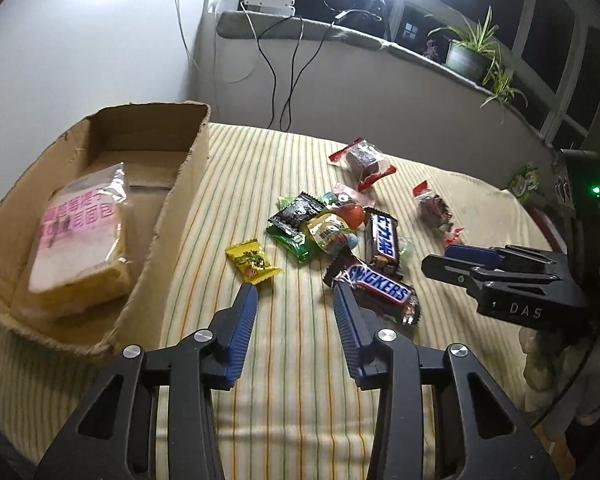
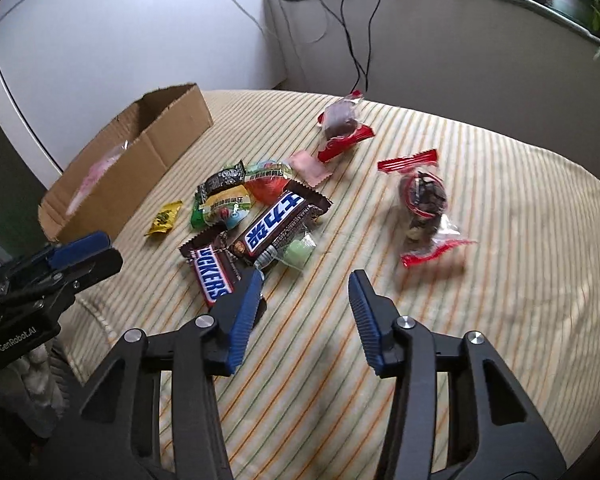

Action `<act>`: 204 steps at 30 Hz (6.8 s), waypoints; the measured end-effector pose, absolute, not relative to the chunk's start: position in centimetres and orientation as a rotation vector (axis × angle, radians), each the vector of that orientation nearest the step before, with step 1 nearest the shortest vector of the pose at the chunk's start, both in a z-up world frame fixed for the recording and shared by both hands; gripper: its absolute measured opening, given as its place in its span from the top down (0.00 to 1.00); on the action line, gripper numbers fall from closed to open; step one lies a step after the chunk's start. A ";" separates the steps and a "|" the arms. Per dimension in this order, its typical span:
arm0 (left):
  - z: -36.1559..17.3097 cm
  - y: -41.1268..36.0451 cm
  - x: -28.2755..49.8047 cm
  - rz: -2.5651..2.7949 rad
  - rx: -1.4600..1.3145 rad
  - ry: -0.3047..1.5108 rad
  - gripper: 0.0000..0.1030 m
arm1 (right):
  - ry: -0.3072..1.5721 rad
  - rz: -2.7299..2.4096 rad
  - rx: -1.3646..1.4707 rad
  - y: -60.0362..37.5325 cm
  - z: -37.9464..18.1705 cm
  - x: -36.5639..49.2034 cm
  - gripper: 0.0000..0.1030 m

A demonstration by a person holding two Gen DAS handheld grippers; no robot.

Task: Organize snacks
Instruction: 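Move both grippers back over the candy pile, then grasp the yellow candy packet with the left gripper while the right grasps the small green candy, then carry both candies over the box and open both grippers to drop them, then grasp a Snickers bar with the left gripper while the right grasps a red-wrapped chocolate packet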

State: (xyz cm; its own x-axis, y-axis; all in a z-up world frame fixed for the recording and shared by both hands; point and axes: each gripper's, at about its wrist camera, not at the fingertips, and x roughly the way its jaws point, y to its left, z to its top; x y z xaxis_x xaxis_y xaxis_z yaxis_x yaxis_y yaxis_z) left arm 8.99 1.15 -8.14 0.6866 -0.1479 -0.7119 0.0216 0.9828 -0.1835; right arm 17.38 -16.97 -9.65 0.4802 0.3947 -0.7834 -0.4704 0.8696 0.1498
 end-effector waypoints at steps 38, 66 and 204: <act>-11.4 1.1 15.8 -0.025 -0.148 0.882 0.70 | 0.942 0.551 -0.205 -15.6 -11.9 21.4 0.70; -7.2 2.4 12.2 -0.062 -0.220 0.754 0.90 | 0.860 0.570 -0.137 -17.4 -7.6 18.7 0.77; -9.6 -2.1 11.0 -0.119 -0.249 0.855 0.74 | 0.917 0.408 -0.205 -20.3 -7.9 23.3 0.66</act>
State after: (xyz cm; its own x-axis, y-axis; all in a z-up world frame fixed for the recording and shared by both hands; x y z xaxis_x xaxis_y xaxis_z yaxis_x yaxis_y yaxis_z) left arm 11.02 -2.08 -9.56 0.6518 -0.2034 -0.7306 0.0043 0.9644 -0.2646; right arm 23.30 -20.35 -7.90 0.5392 0.2540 -0.8029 -0.4262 0.9046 -0.0001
